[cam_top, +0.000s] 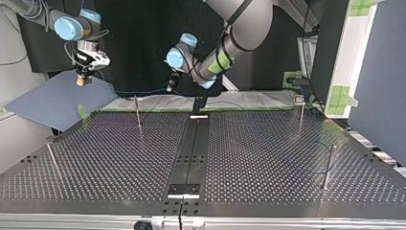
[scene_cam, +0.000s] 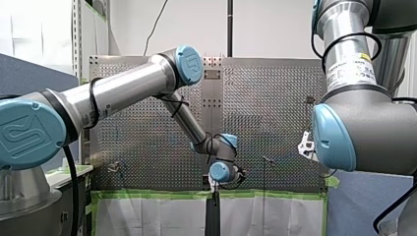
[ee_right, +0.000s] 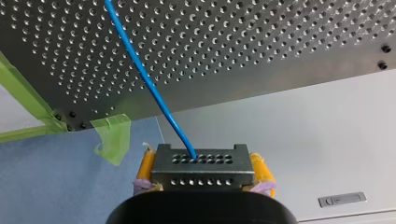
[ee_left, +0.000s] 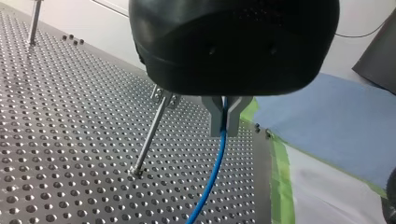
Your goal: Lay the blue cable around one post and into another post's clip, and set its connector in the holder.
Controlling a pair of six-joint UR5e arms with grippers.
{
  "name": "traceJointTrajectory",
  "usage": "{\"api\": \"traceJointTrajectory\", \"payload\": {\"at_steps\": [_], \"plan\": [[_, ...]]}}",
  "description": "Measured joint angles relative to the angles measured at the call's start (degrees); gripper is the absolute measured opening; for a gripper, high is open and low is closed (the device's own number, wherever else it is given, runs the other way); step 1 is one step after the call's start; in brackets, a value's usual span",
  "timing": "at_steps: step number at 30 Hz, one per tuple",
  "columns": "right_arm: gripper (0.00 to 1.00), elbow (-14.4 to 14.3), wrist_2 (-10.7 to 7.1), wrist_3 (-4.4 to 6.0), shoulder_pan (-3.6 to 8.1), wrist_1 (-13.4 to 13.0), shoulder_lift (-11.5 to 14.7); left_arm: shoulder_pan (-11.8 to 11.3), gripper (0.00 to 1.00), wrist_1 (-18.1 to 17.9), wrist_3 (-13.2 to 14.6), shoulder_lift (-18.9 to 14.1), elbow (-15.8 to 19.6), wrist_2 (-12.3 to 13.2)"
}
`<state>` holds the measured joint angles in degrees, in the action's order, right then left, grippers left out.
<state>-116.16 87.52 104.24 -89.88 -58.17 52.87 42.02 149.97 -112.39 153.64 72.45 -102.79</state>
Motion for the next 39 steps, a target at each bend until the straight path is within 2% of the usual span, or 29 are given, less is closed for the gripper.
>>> {"api": "traceJointTrajectory", "payload": {"at_steps": [7,16,27,39], "plan": [[0.00,0.5,-0.21,-0.23,-0.46,0.1,-0.5,0.4,0.00,0.4,-0.4,0.0,-1.2,0.2],[0.00,1.6,-0.40,0.12,-0.46,0.5,-2.7,0.2,0.00,1.0,-0.9,0.1,-1.4,0.3],[0.00,3.2,-0.76,0.53,-0.05,1.8,-3.0,0.0,0.00,4.1,0.0,3.3,-4.8,-0.4],[0.00,3.8,-0.91,0.30,0.20,2.1,-3.2,-0.6,0.00,4.9,0.0,3.7,-6.1,-0.4]]}}
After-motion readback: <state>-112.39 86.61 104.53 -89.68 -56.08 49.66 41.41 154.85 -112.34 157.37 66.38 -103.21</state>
